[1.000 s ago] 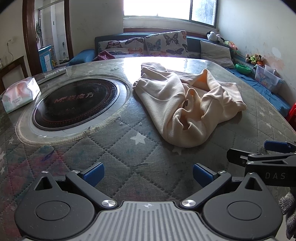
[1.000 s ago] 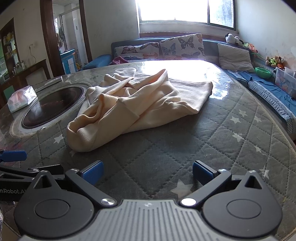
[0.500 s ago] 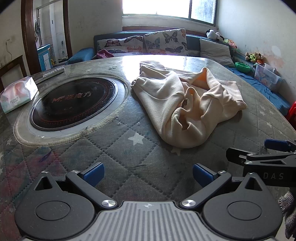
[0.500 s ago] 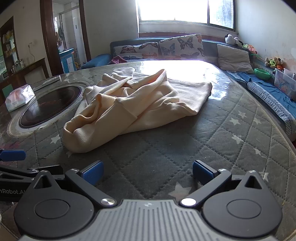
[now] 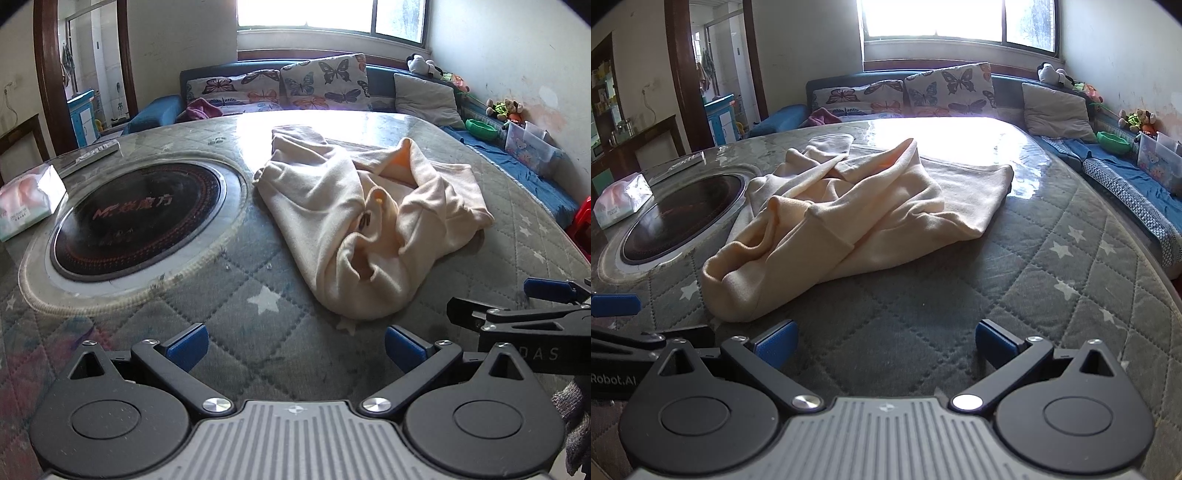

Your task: Fold clothes

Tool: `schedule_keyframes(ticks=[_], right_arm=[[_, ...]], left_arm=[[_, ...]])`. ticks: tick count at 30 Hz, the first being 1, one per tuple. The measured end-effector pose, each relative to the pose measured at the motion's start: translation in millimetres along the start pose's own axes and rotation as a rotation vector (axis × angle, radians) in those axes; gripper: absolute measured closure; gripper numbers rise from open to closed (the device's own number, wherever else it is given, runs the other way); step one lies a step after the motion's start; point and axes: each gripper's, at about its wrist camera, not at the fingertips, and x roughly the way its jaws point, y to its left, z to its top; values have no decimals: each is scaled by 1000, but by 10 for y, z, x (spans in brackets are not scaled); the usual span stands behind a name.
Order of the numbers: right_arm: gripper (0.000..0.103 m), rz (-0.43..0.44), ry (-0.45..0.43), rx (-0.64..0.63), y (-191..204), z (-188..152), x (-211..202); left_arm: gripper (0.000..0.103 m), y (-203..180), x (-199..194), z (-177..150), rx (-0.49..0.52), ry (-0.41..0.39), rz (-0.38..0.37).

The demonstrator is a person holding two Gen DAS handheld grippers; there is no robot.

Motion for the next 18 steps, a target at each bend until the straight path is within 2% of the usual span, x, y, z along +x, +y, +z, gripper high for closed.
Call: schedule_keyframes(ticks=[5,9,18], right_arm=[[0,0,3,15,-56,98,55],[0,11,-18,22,-124,242,46],[0,-13,-96,-36,-326,797,183]], left_arm=[[0,52,31,147,-2,-10,7],[0,96,57,311,-8,-23,-25],[1,95,206,853,54,-126,-74]])
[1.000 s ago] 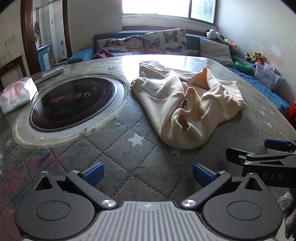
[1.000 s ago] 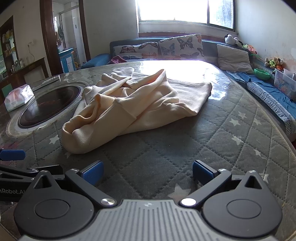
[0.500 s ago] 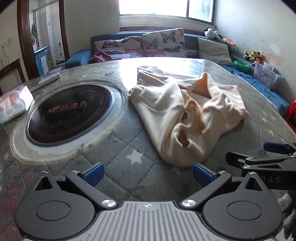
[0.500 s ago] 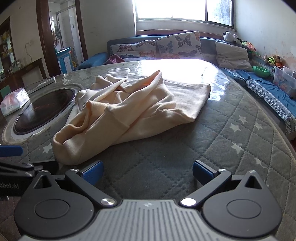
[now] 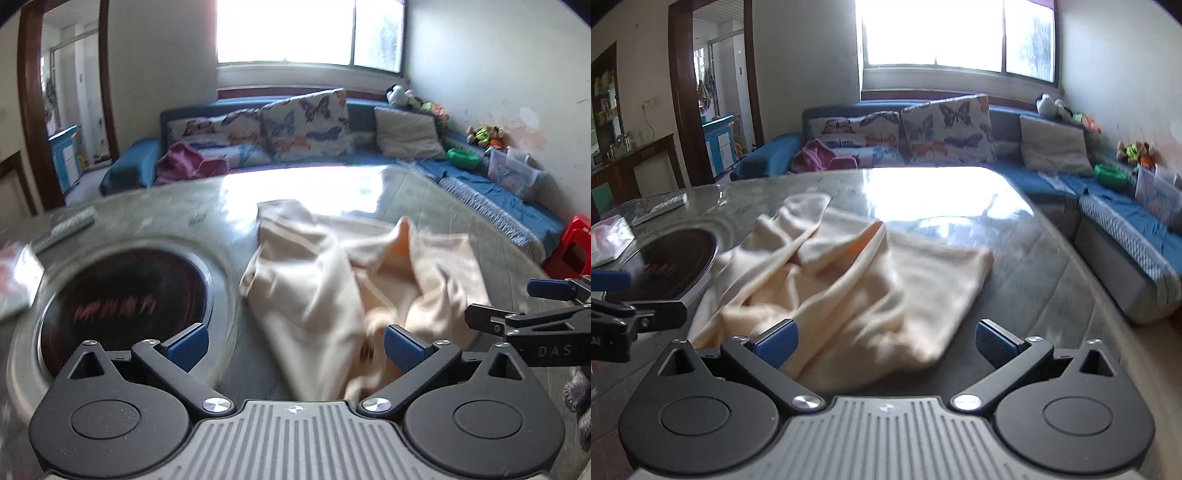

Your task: Fold clothes

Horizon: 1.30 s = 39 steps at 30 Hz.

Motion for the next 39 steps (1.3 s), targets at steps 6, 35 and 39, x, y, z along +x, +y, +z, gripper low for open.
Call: schedule_keyframes(ticks=[6,35,39], right_arm=[[14,36,13,6,-164,304,343],[100,104,21,63,-427,578,957],[100,32,-68,70,-553,511,566]], left_arm=[[15,-33,359,256,41,-1,-62],[94,37,1261,450,133,65,-210],[97,246,998,462,69,1,-201]])
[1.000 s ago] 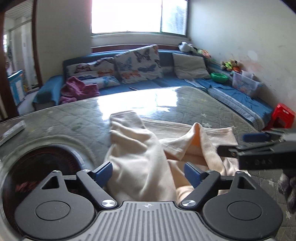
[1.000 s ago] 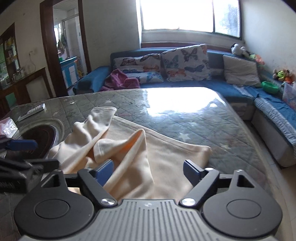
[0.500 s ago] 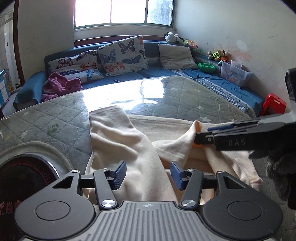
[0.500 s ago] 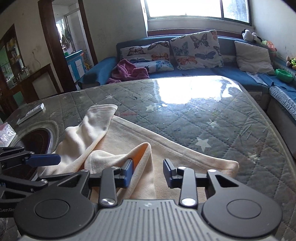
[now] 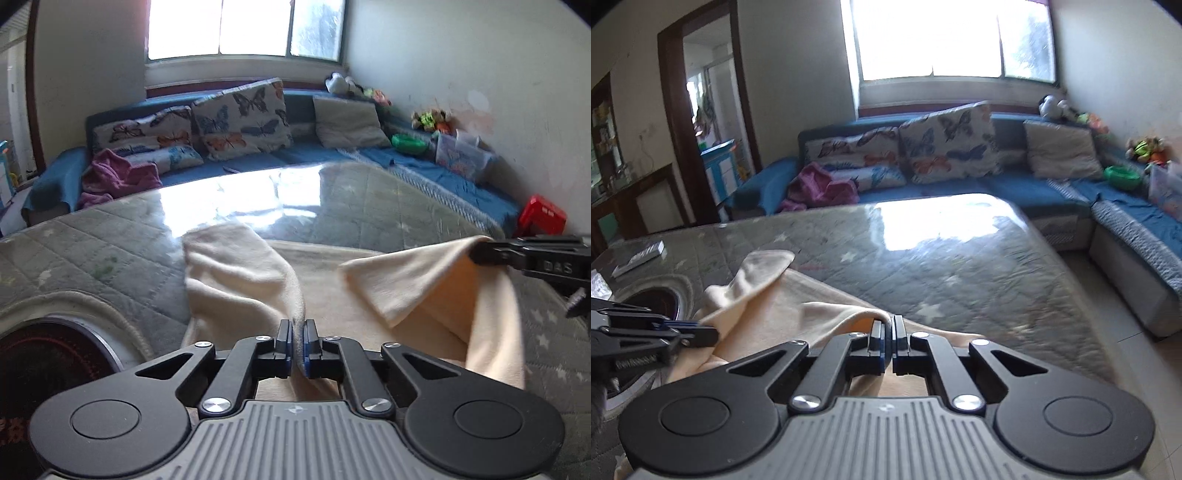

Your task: Fold clothes

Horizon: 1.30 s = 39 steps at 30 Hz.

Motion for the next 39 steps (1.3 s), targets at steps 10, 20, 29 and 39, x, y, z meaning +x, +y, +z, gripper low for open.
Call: schedule_keyframes(ticks=[10,20,29,39], right_arm=[[100,-181,-138,8,-303,-398,-1096],[94,-280,-4,171,-664,-1131,-1401],[60,-320,63,174,-822,-1312,-1595],[40,-300,59,103,-712,-1201,-1609]], left_arm=[[98,558,-1152,-344,-199,-149,74],[97,890,-1809,-1206,-317,-23,90],[80,853,-1919,-1445,-261,46,145],[68,553,-1719,-1286,-193,-1,75]])
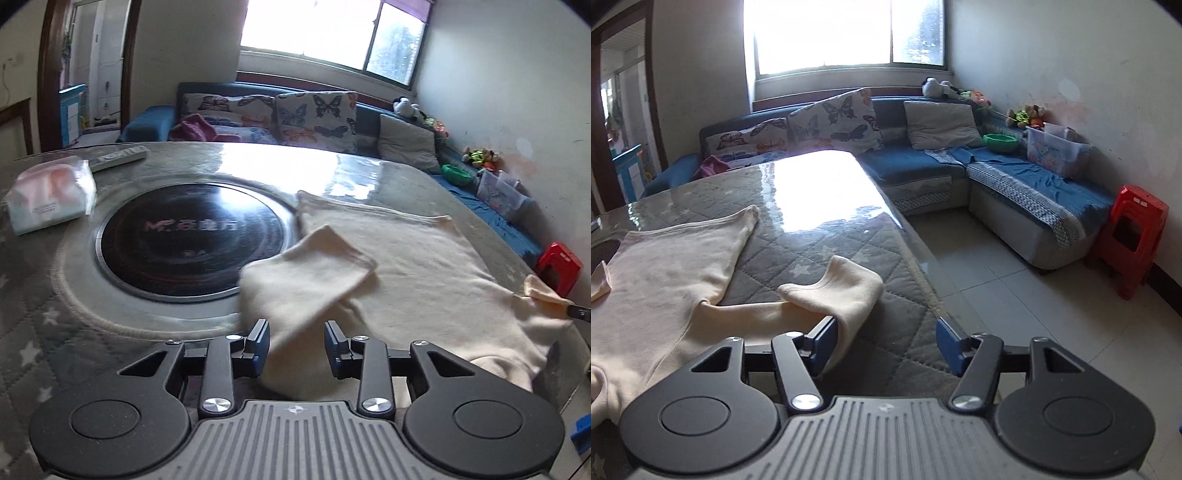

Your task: Fold clothes

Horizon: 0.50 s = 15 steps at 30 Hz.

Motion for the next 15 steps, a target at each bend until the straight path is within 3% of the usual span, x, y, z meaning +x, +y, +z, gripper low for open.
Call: schedule_keyframes(ticks=[3,10,14,15], right_arm=[[30,-12,-1,-72,141,17,64],[23,-36,16,-201,429,11,323],[22,-97,4,-214,410,19,462],[22,-160,-14,-201,341,33,465]], left_arm=[[62,-166,69,-7,10,-3,-58],[59,-545,239,-76,35,35,-172],[57,-661,307,-143,62,57,-198],[57,-683,325,-162,70,64,-200]])
